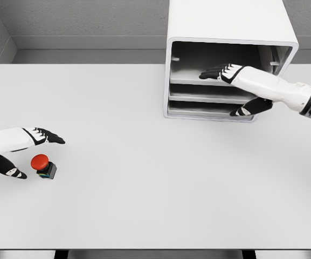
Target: Slide open multi-storey tabletop storage cabinets and put open load switch and slide close multi-storey tabletop storage cabinets
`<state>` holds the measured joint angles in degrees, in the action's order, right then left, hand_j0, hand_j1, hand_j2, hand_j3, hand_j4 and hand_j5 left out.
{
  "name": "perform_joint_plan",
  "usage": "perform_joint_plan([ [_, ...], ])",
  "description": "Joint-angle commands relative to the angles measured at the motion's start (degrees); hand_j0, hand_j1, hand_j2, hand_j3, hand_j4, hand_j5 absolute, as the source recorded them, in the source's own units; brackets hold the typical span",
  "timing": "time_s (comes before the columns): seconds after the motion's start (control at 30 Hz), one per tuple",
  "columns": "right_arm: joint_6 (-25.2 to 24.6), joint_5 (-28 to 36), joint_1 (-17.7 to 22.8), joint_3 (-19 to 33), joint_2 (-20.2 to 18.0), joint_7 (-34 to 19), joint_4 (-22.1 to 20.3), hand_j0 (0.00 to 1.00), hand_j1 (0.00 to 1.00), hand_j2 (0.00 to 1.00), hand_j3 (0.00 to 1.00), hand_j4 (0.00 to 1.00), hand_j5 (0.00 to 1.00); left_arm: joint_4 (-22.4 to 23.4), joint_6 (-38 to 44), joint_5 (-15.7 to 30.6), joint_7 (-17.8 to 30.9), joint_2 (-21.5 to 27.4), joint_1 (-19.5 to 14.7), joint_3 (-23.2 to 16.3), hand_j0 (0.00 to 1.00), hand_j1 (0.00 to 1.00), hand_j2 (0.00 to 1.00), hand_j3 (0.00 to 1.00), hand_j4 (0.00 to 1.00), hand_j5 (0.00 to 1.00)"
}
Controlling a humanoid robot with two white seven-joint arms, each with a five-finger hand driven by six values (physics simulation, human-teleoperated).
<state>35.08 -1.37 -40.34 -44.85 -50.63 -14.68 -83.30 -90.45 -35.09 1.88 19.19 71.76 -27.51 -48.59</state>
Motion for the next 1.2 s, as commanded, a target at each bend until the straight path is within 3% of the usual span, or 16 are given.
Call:
perform_joint_plan([
  [0.0,-0.08,0.14,0.00,0.03,1.06,-0.44,1.47,1.00,1.00,1.00,1.00,1.00,1.00,0.01,0.09,0.06,-0.03,-0.65,0.00,-0.01,1.00,1.00,1.00,1.00,1.00,1.00],
  [0.1,-0.08,-2.41,0.09,2.84,2.82,-0.44,2.35,1.00,1.00,1.00,1.00,1.00,1.00,0.01,0.09,-0.38,-0.03,-0.92,0.09,-0.10,1.00,1.00,1.00,1.00,1.00,1.00],
  [0.5,-0.08,-4.96,0.09,2.84,5.63,-0.88,8.24,1.00,1.00,1.00,1.00,1.00,1.00,0.01,0.09,-0.47,-0.03,-1.36,2.02,-0.19,1.00,1.00,1.00,1.00,1.00,1.00],
  [0.6,-0.08,-5.22,-0.26,2.84,6.60,-1.23,10.09,1.00,1.00,1.00,1.00,1.00,1.00,0.80,0.09,-0.56,-0.03,-1.27,2.20,-0.10,0.85,0.85,0.85,0.85,0.85,0.85],
  [0.73,-0.08,-5.83,-0.79,2.84,7.83,-2.29,11.49,1.00,1.00,1.00,1.00,1.00,1.00,0.89,0.09,-0.47,-0.03,-0.83,2.37,-0.01,0.82,0.82,0.82,0.82,0.82,0.82],
  [1.17,-0.08,-6.71,-0.09,2.93,7.66,-2.29,10.09,1.00,1.00,1.00,1.00,1.00,1.00,0.62,0.09,-0.30,-0.03,-0.74,2.46,-0.10,0.84,0.84,0.84,0.84,0.84,0.84],
])
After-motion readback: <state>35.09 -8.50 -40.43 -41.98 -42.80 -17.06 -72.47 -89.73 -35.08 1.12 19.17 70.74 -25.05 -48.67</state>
